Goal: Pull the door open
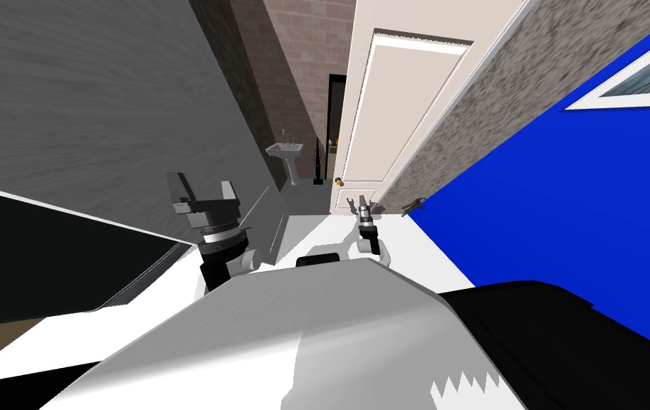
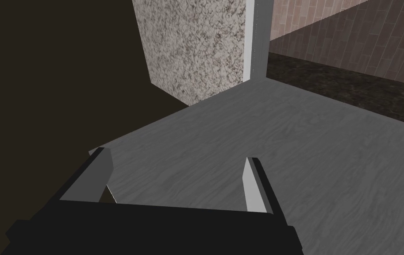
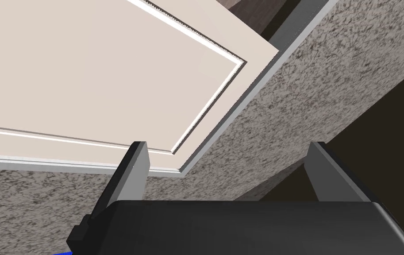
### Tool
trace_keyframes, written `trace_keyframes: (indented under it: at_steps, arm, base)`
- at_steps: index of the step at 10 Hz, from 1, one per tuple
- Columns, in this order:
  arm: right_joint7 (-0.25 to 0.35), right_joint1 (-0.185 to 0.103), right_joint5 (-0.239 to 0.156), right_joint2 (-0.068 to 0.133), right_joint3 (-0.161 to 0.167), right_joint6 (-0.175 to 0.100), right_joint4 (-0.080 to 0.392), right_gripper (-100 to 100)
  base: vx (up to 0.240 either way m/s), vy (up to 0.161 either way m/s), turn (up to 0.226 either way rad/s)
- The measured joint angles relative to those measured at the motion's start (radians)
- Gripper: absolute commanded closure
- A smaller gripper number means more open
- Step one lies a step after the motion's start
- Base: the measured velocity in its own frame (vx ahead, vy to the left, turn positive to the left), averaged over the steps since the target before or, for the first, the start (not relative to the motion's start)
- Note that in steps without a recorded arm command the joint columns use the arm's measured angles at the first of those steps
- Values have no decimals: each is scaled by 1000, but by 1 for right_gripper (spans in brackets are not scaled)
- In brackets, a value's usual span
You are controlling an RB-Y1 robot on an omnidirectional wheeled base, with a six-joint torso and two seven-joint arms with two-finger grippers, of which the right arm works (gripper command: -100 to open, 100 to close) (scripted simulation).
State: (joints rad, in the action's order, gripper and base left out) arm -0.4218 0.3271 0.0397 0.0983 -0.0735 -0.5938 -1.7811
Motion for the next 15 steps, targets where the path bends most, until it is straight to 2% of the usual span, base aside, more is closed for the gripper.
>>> trace_keyframes:
  at_steps: [3, 5, 8, 15]
  arm:
    - [-51, -12, 27, 3, -19, -14, 58, -100]
    - [-88, -34, 45, 4, -34, -34, 121, -100]
    - [-138, -48, 72, 9, -55, -48, 181, -100]
    - [-265, -112, 135, 18, -110, -100, 372, -100]
  base:
    - [99, 17, 2]
    - [104, 15, 4]
    - [88, 2, 2]
    - [102, 7, 3]
